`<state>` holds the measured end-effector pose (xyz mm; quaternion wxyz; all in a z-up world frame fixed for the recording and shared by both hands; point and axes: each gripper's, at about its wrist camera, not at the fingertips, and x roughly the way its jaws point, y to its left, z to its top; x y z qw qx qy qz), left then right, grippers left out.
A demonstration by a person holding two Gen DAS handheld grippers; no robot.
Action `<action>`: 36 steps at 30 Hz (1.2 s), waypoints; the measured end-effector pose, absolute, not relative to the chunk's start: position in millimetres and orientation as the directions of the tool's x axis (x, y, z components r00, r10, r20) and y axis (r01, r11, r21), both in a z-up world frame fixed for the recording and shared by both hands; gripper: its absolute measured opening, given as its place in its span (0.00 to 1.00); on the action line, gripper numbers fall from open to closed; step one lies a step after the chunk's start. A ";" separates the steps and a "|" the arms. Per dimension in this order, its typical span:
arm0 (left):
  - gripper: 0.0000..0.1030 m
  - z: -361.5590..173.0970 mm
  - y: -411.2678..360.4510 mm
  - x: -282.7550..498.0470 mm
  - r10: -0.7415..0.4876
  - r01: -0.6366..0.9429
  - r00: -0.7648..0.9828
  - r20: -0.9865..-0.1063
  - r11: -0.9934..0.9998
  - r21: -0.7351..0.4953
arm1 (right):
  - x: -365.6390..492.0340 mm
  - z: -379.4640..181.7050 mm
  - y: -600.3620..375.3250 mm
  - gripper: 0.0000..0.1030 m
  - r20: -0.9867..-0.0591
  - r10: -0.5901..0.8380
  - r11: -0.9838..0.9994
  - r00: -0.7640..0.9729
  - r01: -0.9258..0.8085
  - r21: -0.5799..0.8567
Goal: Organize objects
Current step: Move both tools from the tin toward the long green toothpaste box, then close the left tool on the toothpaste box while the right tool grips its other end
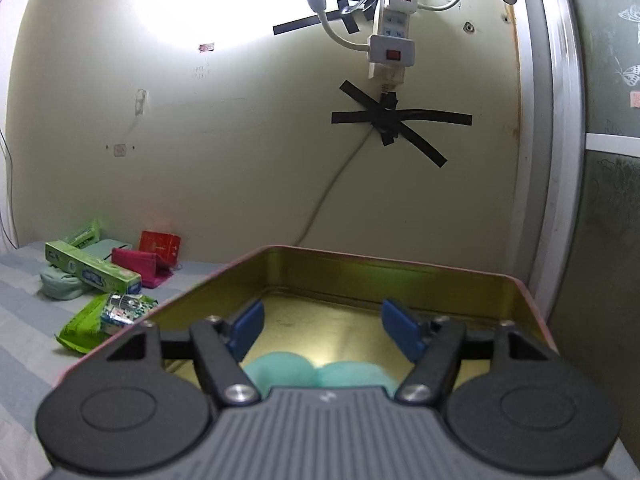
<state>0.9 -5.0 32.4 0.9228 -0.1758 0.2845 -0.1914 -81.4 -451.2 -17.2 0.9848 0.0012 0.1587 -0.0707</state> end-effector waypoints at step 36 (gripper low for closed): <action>0.40 52.8 72.5 74.4 -0.420 0.200 0.779 -0.465 0.870 -0.450 | 38.9 -11.7 -238.4 0.71 -0.572 0.353 0.885 0.740 -0.067 0.460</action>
